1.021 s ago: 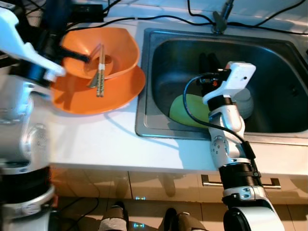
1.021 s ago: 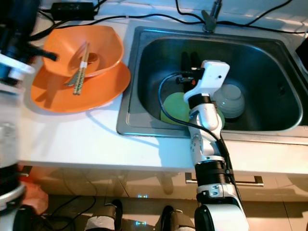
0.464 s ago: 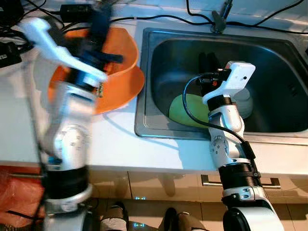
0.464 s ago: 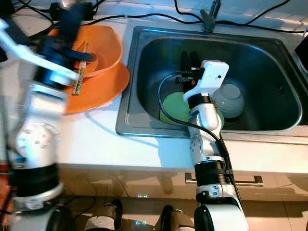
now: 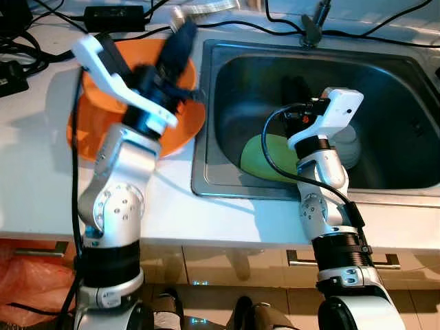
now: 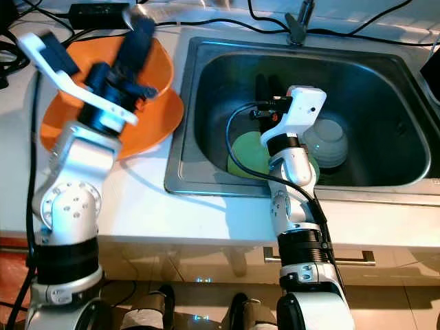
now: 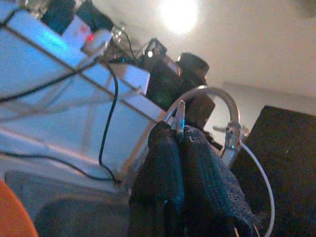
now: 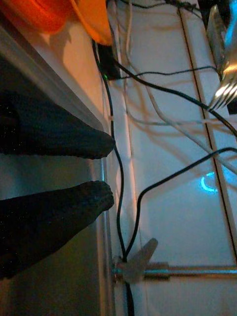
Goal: Kitchen organization
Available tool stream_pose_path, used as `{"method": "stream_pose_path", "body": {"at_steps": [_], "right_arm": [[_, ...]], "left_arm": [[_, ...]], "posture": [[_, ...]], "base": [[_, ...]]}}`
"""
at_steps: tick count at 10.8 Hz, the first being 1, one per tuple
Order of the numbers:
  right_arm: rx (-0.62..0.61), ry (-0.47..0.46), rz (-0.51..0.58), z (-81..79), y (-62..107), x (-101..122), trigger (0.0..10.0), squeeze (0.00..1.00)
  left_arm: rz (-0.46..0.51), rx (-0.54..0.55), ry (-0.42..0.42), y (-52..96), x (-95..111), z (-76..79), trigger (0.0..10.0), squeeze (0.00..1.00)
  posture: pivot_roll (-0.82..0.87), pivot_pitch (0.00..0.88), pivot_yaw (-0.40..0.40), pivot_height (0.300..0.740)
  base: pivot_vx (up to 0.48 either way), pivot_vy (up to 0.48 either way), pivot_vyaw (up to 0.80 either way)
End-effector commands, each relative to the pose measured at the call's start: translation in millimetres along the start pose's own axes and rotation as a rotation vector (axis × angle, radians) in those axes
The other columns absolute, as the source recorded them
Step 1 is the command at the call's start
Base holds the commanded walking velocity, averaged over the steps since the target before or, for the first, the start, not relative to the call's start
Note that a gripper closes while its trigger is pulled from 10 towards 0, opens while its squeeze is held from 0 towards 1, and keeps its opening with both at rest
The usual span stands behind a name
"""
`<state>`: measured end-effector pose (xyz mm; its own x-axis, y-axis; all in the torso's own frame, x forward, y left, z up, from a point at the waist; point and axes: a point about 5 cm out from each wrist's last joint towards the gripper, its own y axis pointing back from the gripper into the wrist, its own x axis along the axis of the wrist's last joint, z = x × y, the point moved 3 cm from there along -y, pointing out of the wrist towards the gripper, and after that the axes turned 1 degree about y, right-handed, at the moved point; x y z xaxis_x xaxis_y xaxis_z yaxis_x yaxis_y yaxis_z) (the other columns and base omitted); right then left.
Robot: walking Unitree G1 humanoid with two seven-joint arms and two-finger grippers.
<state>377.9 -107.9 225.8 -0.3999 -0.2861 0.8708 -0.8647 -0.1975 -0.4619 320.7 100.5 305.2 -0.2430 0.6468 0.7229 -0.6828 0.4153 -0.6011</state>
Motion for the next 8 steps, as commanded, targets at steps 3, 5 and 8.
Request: {"method": "stream_pose_path", "body": {"at_steps": [3, 5, 8], "right_arm": [[0.004, -0.057, -0.05, -3.0, 7.8, -13, 10.0, 1.0], [0.027, -0.083, -0.035, -5.6, 6.6, -8, 10.0, 1.0], [0.061, -0.058, -0.038, -9.4, 7.8, -8, 10.0, 1.0]], "left_arm": [[-0.039, -0.034, 0.02, 5.9, -8, 6.5, 10.0, 0.0], [-0.05, -0.03, 0.04, 6.5, -14, 8.4, 10.0, 0.0], [-0.063, -0.034, 0.03, 4.7, -15, 9.3, 10.0, 0.0]], "posture": [[0.19, 0.2, -0.044, 0.74], [0.18, 0.198, -0.045, 0.74], [0.18, 0.201, -0.041, 0.74]], "base": [[0.0, 0.0, 0.0], [0.0, 0.0, 0.0], [0.0, 0.0, 0.0]]}}
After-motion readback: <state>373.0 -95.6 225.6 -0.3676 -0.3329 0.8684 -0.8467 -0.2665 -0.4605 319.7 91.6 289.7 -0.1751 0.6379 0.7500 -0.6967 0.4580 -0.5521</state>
